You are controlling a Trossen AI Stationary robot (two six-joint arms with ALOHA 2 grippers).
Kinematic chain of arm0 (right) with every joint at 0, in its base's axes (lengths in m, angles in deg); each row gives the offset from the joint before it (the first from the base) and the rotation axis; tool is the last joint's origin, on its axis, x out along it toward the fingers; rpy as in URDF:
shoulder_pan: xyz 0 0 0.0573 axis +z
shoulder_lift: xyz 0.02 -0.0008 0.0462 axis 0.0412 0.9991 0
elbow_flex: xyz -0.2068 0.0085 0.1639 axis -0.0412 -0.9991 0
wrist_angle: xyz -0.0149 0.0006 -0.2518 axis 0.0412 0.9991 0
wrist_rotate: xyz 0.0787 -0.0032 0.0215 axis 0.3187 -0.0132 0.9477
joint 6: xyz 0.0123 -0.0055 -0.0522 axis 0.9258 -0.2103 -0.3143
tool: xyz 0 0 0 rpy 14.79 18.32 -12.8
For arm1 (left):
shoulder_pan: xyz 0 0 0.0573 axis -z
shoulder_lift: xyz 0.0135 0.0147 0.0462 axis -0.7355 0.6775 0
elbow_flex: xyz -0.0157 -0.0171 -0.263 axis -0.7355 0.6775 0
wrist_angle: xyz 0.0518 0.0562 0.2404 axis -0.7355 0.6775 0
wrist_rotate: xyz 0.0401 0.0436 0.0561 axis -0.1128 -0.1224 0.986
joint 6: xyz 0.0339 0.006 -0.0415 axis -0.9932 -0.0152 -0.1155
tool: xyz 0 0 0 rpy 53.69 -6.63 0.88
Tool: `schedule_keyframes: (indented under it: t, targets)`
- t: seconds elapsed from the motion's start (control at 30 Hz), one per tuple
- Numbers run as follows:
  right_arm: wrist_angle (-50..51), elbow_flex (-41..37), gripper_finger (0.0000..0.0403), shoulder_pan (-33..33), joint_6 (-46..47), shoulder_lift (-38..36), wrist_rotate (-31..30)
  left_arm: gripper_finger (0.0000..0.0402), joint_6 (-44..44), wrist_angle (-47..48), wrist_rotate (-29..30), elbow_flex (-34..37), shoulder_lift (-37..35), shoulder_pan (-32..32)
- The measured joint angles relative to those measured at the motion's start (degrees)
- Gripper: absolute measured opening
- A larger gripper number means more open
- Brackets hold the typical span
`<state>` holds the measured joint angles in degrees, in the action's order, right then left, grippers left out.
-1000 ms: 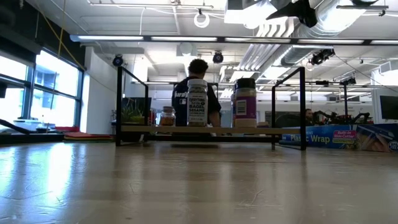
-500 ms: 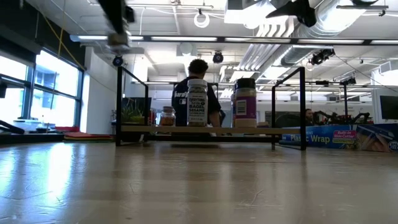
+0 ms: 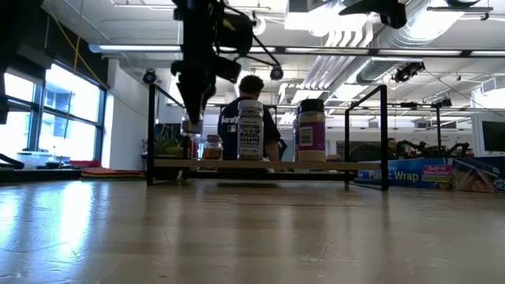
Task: Shelf spices
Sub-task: Put the brown seasoning bottle on the shelf aligned with the other brown seasoning bottles
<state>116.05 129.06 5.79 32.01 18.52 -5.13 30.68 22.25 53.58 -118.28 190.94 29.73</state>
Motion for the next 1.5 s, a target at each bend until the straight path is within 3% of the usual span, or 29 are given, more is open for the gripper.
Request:
schedule_keyframes:
  t: [0.37,0.87,1.3,1.5]
  targets:
    - [0.02,0.0,0.0249,1.57,-0.16,-0.02,-3.19,0.0191,-6.67,-3.51,0.11,0.0,2.94,-3.83]
    - [0.17,0.0,0.0249,1.57,-1.74,-0.02,-3.23,0.0206,-12.09,-8.3,-1.17,0.22,3.11,-3.75]
    - [0.28,0.0,0.0249,1.57,-2.2,-0.02,-3.23,0.0232,-11.5,-8.41,-0.31,0.22,3.11,-3.9]
    - [1.71,1.35,0.0249,1.69,-2.46,-0.93,-2.13,0.0232,-5.92,-4.7,0.35,-1.43,2.07,-3.63]
